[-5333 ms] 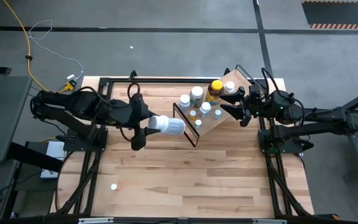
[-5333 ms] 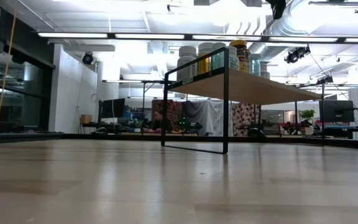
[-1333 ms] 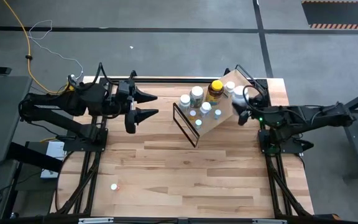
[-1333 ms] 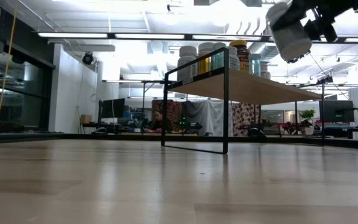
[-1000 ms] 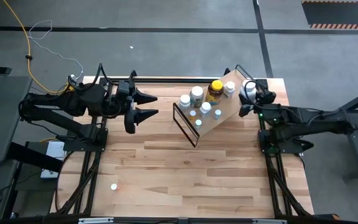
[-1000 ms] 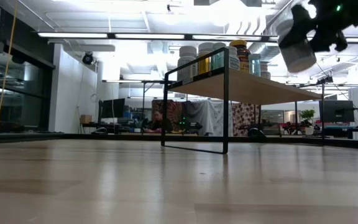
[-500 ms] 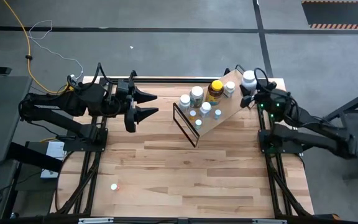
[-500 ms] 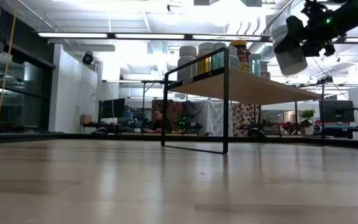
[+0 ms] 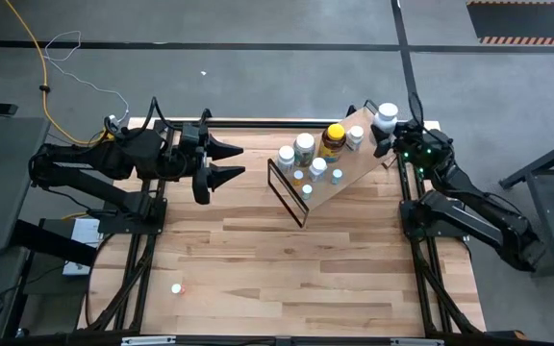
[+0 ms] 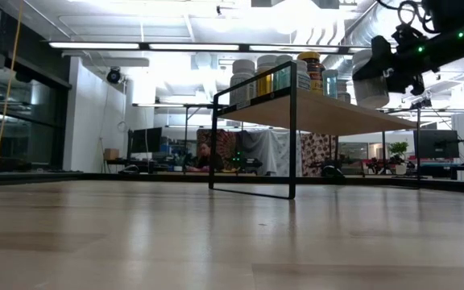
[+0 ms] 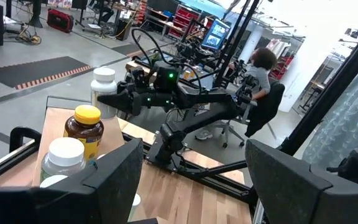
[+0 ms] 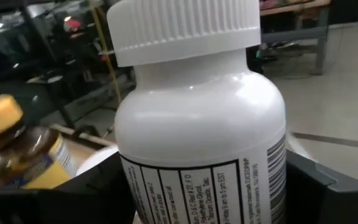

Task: Pick and place medicine bottles onto shelf by color
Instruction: Put the large white pill bottle on the shelf

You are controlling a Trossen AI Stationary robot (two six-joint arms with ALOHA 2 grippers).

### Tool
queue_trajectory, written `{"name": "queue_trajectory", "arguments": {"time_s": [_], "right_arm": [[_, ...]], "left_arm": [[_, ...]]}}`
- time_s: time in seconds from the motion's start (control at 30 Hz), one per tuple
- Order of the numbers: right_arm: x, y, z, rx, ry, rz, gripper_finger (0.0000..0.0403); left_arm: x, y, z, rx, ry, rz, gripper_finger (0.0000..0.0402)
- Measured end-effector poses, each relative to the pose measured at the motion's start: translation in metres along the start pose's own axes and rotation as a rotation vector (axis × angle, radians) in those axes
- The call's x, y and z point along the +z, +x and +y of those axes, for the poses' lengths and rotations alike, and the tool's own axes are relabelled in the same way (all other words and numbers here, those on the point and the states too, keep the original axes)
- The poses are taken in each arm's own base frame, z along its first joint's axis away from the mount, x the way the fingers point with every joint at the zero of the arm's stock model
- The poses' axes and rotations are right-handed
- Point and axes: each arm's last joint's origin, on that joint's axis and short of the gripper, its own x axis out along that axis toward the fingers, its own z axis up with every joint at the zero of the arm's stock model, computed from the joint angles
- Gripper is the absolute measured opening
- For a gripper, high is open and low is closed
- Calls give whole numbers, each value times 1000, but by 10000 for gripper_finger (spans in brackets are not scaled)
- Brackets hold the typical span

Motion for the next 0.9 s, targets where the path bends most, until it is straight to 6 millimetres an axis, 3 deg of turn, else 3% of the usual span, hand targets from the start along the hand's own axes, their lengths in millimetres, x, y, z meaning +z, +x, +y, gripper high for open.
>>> {"name": "queue_trajectory", "arguments": {"time_s": [0.43,0.73,0.9], "right_arm": [[-30,5,-8,-7,27,-32,270],[-34,5,-8,-6,-69,-25,272],[-33,5,-8,-6,-24,-33,273]], "left_arm": [[0,0,0,0,0,0,273],[0,0,0,0,0,0,273],[0,0,0,0,0,0,273]]}}
